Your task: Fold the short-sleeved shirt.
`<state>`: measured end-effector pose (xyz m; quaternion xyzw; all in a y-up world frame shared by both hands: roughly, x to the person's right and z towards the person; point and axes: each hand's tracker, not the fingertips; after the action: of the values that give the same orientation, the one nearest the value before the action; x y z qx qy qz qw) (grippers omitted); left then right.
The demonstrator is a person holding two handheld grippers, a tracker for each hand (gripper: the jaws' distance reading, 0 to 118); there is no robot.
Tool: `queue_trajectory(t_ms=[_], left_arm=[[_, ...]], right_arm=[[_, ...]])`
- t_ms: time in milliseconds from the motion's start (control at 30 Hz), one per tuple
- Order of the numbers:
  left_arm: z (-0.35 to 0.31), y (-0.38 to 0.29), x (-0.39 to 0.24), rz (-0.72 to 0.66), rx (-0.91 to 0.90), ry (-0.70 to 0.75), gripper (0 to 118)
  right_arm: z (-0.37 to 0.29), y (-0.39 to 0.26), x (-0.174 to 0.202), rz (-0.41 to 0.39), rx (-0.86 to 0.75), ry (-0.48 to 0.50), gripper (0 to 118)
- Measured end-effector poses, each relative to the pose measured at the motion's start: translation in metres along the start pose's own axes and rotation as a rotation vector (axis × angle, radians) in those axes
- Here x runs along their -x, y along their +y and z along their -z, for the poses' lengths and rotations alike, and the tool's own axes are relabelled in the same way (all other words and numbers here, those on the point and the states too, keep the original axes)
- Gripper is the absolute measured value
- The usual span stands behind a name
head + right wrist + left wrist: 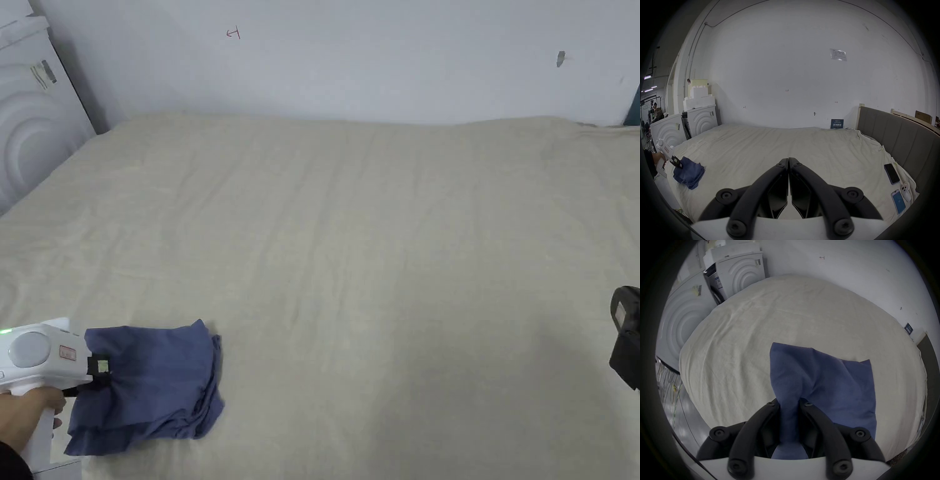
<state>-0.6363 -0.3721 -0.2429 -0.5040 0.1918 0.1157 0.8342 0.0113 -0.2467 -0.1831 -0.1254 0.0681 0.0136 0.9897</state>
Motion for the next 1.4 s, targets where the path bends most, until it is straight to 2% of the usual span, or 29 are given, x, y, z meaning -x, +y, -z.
queue_trajectory(t_ms=[33, 100, 133, 167, 200, 367, 633, 700, 933, 1100, 1267, 1333, 1400], left_arm=[[0.0, -0.002, 0.0, -0.01, -0.003, 0.014, 47], [-0.003, -0.002, 0.001, -0.018, -0.01, 0.088, 88], [-0.007, -0.004, 0.0, -0.022, -0.021, 0.115, 104], [-0.014, -0.007, 0.0, -0.027, -0.058, 0.122, 115], [-0.022, -0.007, 0.0, -0.034, -0.088, 0.125, 118], [-0.083, -0.011, -0.012, -0.055, -0.29, 0.093, 118], [-0.19, -0.038, -0.063, -0.005, -0.661, 0.043, 118], [-0.214, -0.049, -0.08, 0.018, -0.75, 0.026, 118], [-0.269, -0.079, -0.135, 0.038, -0.99, -0.066, 118], [-0.286, -0.096, -0.18, 0.126, -1.028, -0.113, 118], [-0.282, -0.113, -0.217, 0.139, -1.084, -0.172, 116], [-0.28, -0.123, -0.229, 0.141, -1.12, -0.196, 108], [-0.278, -0.136, -0.242, 0.166, -1.146, -0.213, 93]], right_arm=[[0.0, 0.0, 0.001, 0.001, 0.003, 0.004, 0], [-0.001, 0.001, 0.0, -0.002, 0.006, 0.007, 0], [-0.003, 0.003, 0.0, -0.003, 0.004, 0.007, 0], [-0.005, 0.004, -0.001, -0.003, 0.001, 0.006, 0], [-0.007, 0.006, -0.002, -0.001, -0.002, 0.007, 0], [-0.019, 0.013, -0.011, -0.014, -0.02, 0.001, 0], [-0.039, 0.034, -0.025, -0.001, -0.077, -0.015, 0], [-0.043, 0.034, -0.038, -0.007, -0.092, -0.026, 0], [-0.055, 0.043, -0.052, -0.005, -0.141, -0.048, 0], [-0.065, 0.044, -0.061, -0.007, -0.162, -0.066, 0], [-0.072, 0.042, -0.068, -0.014, -0.176, -0.087, 0], [-0.076, 0.04, -0.071, -0.018, -0.182, -0.099, 0], [-0.078, 0.039, -0.073, -0.017, -0.19, -0.104, 0]])
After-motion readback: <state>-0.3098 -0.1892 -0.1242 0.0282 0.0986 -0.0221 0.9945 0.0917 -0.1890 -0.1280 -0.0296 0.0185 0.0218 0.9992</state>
